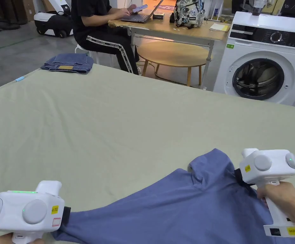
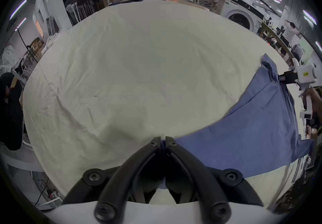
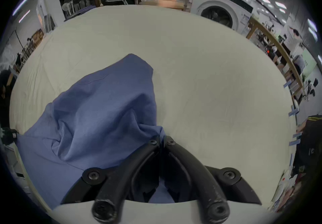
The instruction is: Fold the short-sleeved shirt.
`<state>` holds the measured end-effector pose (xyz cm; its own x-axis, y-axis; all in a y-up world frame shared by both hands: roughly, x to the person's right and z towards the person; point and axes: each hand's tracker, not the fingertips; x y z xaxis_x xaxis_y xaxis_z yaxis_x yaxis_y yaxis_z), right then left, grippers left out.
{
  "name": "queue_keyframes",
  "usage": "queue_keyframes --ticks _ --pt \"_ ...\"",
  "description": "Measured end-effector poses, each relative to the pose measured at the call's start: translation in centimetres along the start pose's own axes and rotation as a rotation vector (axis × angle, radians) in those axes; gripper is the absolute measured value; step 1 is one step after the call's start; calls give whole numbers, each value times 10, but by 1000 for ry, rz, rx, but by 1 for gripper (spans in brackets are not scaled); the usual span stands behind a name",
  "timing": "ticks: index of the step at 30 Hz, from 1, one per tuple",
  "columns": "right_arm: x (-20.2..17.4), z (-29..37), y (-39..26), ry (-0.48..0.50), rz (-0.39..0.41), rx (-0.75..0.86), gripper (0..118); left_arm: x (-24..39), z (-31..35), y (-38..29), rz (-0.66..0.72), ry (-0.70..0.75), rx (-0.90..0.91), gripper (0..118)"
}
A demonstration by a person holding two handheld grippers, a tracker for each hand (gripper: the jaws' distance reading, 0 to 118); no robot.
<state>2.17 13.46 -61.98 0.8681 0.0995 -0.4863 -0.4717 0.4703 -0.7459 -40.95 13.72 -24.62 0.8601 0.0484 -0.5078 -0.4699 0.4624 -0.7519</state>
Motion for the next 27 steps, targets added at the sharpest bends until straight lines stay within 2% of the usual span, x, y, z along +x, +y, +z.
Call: queue_keyframes --ticks 8,12,16,18,21,27 --pt "-4 78 -16 -61 -78 234 1 -6 24 4 -8 -50 89 0" --pt "-6 135 -25 -152 -59 348 1 -10 49 13 -17 -83 174 0" --pt "11 187 -25 -212 -118 446 1 0 87 33 -41 -121 279 0" --pt "20 218 -26 -252 -141 502 1 8 109 50 -80 -168 379 0" --pt "27 276 -32 -311 -161 587 1 26 126 88 -122 -162 439 0" --pt "60 353 -25 -423 -203 730 1 67 202 157 -154 -166 585 0"
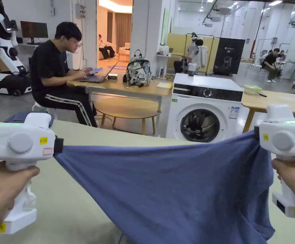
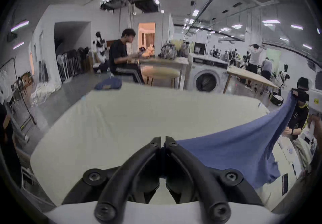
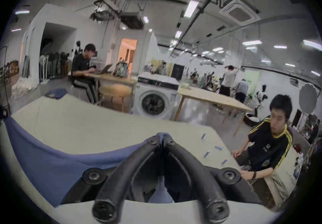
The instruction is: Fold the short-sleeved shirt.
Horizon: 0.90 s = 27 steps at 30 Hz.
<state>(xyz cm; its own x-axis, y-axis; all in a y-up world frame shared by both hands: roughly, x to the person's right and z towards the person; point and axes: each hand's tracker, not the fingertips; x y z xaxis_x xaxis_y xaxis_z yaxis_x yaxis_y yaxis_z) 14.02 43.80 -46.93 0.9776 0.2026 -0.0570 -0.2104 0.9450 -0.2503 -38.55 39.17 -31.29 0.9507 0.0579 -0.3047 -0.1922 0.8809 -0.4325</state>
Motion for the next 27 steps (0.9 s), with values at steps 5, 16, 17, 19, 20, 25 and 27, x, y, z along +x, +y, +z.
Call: queue_keyframes --ticks 5,16,17,19,20,25,27 --pt "30 20 42 -62 -24 71 1 19 1 83 -39 7 91 0" --pt "64 28 129 -137 -99 199 1 64 8 209 -76 24 230 0" --pt "66 27 137 -141 -108 208 1 66 7 219 -77 26 230 0" --pt "70 23 151 -146 -119 217 1 71 7 235 -82 30 246 0" --pt "72 17 158 -152 -117 224 1 72 8 244 -77 30 263 0" --pt "77 9 185 -174 -136 261 1 81 8 277 -63 25 312 0" --pt "78 5 189 -171 -172 269 1 85 6 283 -47 31 326 0"
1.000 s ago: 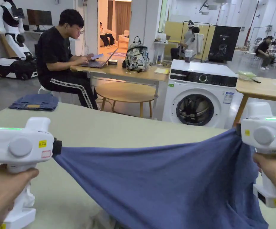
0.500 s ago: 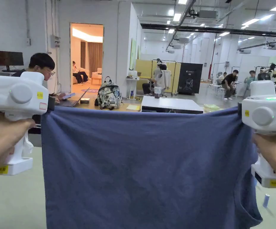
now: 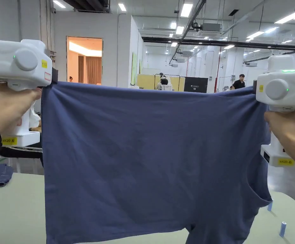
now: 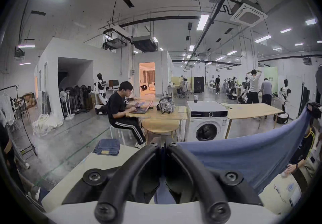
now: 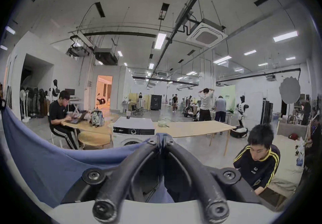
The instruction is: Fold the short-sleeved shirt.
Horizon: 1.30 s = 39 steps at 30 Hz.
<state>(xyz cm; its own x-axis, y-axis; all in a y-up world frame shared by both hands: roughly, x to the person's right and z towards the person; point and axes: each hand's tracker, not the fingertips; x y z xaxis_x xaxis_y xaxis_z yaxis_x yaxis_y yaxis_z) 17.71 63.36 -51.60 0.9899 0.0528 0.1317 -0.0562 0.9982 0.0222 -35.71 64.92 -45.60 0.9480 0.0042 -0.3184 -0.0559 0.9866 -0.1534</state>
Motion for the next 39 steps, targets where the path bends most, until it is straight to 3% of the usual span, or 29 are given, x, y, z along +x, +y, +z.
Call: queue_keyframes --ticks 5,16,28,39 --pt "-2 -22 -9 -9 -44 9 1 6 -12 -3 8 9 8 0" --pt "-2 -15 -97 14 16 -76 1 -1 -34 -98 1 8 -54 0" --pt "4 98 -158 16 83 -136 1 -31 16 -190 8 -32 -145 0" --pt "37 187 -221 37 99 -205 1 -55 120 -257 -6 -99 -147 0"
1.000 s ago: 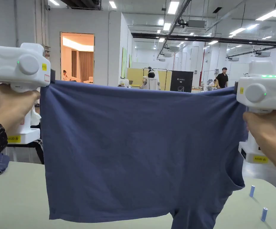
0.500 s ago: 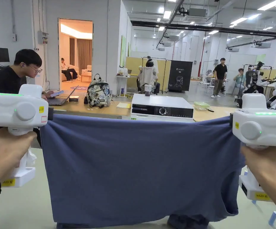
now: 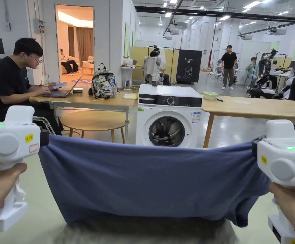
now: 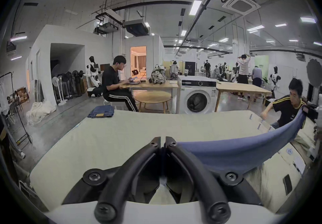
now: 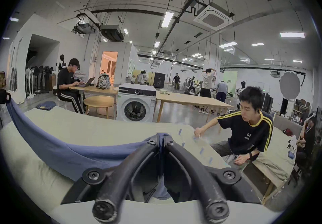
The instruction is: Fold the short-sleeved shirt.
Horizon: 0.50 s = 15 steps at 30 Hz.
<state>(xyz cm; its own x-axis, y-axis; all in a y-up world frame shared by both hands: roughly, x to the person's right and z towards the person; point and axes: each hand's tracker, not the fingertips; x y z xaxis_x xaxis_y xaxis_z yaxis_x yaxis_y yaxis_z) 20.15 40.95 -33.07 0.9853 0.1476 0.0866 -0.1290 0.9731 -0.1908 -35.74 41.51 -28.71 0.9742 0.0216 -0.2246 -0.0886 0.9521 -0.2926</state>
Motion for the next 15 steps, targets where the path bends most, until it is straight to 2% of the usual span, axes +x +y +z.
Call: queue_keyframes --ticks 9,15 --pt "4 58 -67 25 32 -92 1 -4 72 -75 21 -43 -55 0" --pt "6 83 -112 53 58 -189 1 -12 93 -130 8 -52 -188 0"
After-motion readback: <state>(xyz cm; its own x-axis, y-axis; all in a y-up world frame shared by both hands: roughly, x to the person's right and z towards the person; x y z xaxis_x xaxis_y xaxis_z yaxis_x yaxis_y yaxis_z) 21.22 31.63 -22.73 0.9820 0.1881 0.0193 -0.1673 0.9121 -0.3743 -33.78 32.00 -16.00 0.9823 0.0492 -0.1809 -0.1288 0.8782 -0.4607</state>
